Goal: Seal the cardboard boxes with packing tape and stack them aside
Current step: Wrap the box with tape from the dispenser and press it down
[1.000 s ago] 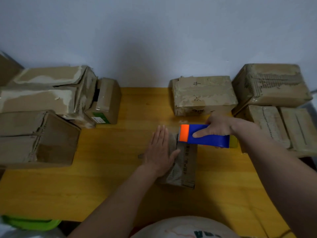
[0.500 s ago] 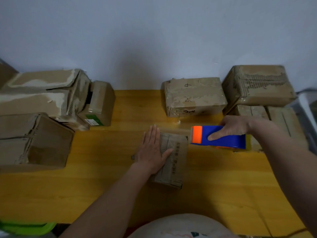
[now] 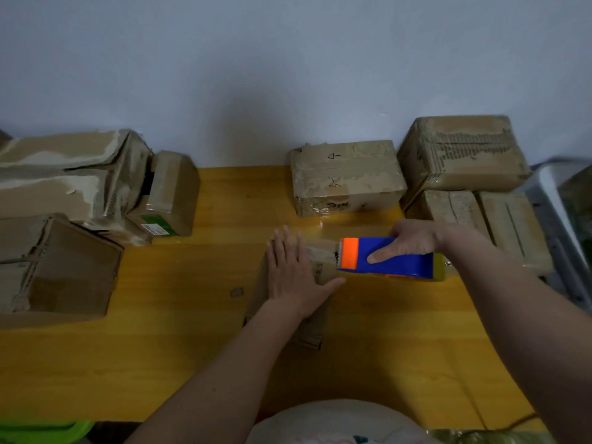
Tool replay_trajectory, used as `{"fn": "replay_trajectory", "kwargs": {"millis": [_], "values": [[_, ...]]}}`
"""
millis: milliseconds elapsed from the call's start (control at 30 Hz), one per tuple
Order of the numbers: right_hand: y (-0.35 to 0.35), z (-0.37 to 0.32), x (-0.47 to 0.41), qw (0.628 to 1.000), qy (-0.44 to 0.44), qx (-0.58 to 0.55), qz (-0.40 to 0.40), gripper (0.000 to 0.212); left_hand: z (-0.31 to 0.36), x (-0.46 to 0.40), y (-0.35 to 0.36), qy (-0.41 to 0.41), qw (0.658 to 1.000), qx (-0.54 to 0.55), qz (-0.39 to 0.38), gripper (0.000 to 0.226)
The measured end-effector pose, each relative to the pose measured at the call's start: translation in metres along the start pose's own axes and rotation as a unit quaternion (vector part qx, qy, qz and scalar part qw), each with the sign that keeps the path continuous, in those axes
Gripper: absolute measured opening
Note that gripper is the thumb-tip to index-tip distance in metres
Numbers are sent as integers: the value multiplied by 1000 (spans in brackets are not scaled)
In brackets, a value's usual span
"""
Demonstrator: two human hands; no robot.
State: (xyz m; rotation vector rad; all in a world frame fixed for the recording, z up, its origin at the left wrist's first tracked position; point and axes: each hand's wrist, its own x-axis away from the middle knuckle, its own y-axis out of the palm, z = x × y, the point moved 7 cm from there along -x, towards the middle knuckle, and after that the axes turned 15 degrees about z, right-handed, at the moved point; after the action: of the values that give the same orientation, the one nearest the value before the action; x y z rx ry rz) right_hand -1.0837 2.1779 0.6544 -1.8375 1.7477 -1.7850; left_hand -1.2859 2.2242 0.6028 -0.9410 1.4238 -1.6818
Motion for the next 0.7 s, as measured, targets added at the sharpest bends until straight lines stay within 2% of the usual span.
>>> {"fn": "replay_trajectory", "kwargs": {"millis": [100, 200, 500, 700], "values": [[-1, 7, 1, 1000, 2, -7, -2, 54, 8, 1, 5, 43, 999, -14, -5, 107], [-1, 14, 1, 1000, -3, -12, -20, 55, 8, 2, 7, 43, 999, -25, 0, 96], [-5, 42, 12, 999, -4, -23, -34, 55, 6, 1, 10, 37, 999, -36, -5, 89], [-5, 37, 20, 998, -5, -31, -49, 47, 8, 1, 6, 31, 999, -42, -11, 90]]}}
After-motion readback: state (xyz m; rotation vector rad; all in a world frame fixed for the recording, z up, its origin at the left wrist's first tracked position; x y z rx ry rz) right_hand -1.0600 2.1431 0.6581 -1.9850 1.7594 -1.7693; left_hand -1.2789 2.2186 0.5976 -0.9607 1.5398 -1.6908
